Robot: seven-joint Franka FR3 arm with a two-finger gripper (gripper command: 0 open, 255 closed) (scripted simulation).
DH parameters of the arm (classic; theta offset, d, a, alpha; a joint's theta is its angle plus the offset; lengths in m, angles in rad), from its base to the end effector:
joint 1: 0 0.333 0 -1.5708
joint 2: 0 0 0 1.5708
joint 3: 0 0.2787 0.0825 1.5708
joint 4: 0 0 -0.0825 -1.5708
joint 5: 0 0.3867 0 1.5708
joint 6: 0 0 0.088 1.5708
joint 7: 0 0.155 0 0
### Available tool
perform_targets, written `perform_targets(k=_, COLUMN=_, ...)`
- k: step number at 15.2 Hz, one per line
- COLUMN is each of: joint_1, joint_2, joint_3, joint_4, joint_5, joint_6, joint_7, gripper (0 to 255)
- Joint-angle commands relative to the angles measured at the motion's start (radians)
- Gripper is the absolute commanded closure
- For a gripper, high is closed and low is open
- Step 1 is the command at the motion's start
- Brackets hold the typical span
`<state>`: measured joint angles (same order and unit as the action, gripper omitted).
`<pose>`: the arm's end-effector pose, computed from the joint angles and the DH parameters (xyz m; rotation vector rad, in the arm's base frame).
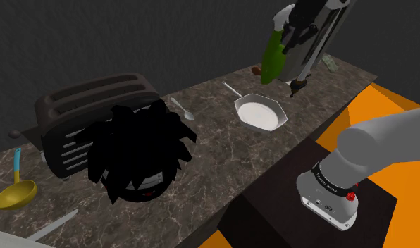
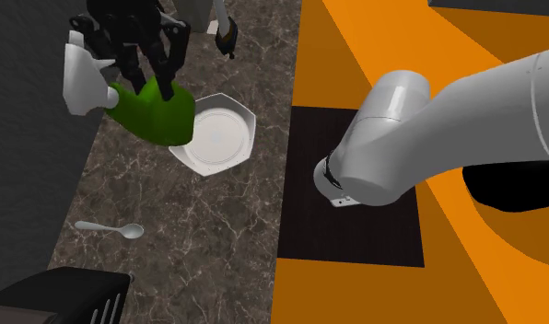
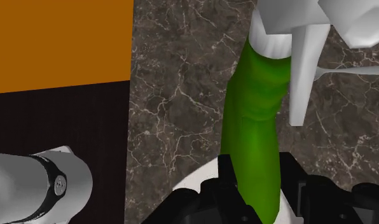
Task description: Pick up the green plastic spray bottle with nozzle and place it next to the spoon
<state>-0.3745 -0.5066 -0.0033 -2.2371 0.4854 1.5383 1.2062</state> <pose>0.3910 -0.0760 0.4858 -1.8845 1.9698 0.5140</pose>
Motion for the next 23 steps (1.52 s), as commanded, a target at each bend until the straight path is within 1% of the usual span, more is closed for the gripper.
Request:
perform_targets(k=1, joint_1=0.015, joint_2=0.047, joint_3=0.03, joint_4=0.011, joint_5=0.022, joint_6=0.051, joint_7=0.018, gripper=255)
perform_targets(k=7, joint_1=0.06, joint_2=0.198, joint_3=0.118, joint_4=0.074, joint_5=0.07, joint_6=0.188, joint_7=0.079, gripper=255)
perform_targets(k=12, joint_1=0.096, joint_2=0.344, joint_3=0.182, joint_4=0.161, joint_5=0.085, joint_6=0.289, joint_7=0.134, gripper=255)
perform_targets(k=17, joint_1=0.135, joint_2=0.506, joint_3=0.233, joint_4=0.279, joint_5=0.073, joint_6=0.374, joint_7=0.197, gripper=255)
perform_targets(k=23, joint_1=0.192, joint_2=0.717, joint_3=0.273, joint_4=0.465, joint_5=0.024, joint_6=0.445, joint_7=0.285, gripper=255)
